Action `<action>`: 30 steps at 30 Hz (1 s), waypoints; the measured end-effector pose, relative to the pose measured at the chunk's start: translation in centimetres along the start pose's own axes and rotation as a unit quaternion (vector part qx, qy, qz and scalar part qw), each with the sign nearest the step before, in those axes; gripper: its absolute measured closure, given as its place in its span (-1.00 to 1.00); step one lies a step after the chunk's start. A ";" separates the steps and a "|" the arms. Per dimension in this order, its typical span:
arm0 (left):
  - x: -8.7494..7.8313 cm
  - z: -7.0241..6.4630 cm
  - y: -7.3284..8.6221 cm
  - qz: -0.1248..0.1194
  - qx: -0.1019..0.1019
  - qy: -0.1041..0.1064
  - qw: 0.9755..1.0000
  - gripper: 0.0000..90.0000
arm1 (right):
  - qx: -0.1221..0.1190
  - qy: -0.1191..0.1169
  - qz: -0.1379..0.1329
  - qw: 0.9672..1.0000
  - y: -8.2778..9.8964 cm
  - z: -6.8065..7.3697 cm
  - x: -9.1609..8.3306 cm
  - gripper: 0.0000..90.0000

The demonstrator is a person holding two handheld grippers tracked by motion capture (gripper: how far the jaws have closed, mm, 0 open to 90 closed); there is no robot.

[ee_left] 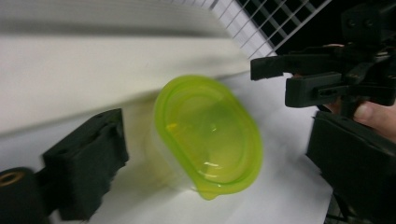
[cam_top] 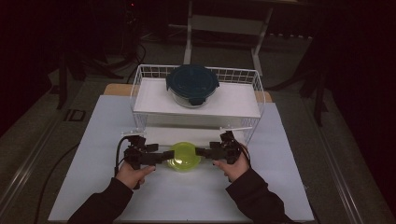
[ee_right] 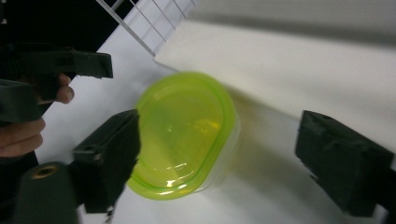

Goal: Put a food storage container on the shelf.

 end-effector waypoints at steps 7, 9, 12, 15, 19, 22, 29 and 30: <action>1.6 1.6 0.8 0.039 -0.069 0.000 0.997 -0.54 | 0.076 -0.015 0.034 0.996 0.9 -1.2 1.3 0.03; 1.8 2.0 1.0 0.049 -0.080 0.002 0.996 -0.36 | 0.085 -0.018 0.042 0.995 1.2 -1.3 1.4 0.17; 2.1 2.5 1.2 0.055 -0.099 0.009 0.993 -0.11 | 0.090 -0.023 0.053 0.994 1.5 -1.3 1.6 0.35; 2.4 2.6 1.5 0.068 -0.103 0.009 0.992 0.09 | 0.090 -0.026 0.056 0.994 1.6 -1.2 1.6 0.49; 2.5 2.5 1.5 0.069 -0.111 0.012 0.991 0.43 | 0.087 -0.033 0.059 0.994 1.5 -0.9 1.5 0.61; 2.4 2.3 1.5 0.070 -0.101 0.010 0.992 0.59 | 0.085 -0.031 0.061 0.994 1.5 -0.6 1.5 0.65; 2.1 1.8 1.7 0.080 -0.082 -0.005 0.993 0.63 | 0.078 -0.041 0.048 0.995 2.1 -0.1 1.2 0.69; 1.9 1.7 1.8 0.083 -0.082 -0.007 0.993 0.65 | 0.073 -0.042 0.047 0.995 2.1 0.1 1.2 0.70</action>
Point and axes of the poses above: each handheld gripper's, and its own axes: x roughly forward along the jaws, y roughly out of its underside, z roughly to its left, the point moved 6 cm from there along x, roughly forward along the jaws, and after that the axes turned 4 degrees about -x, right-handed, at the moved point
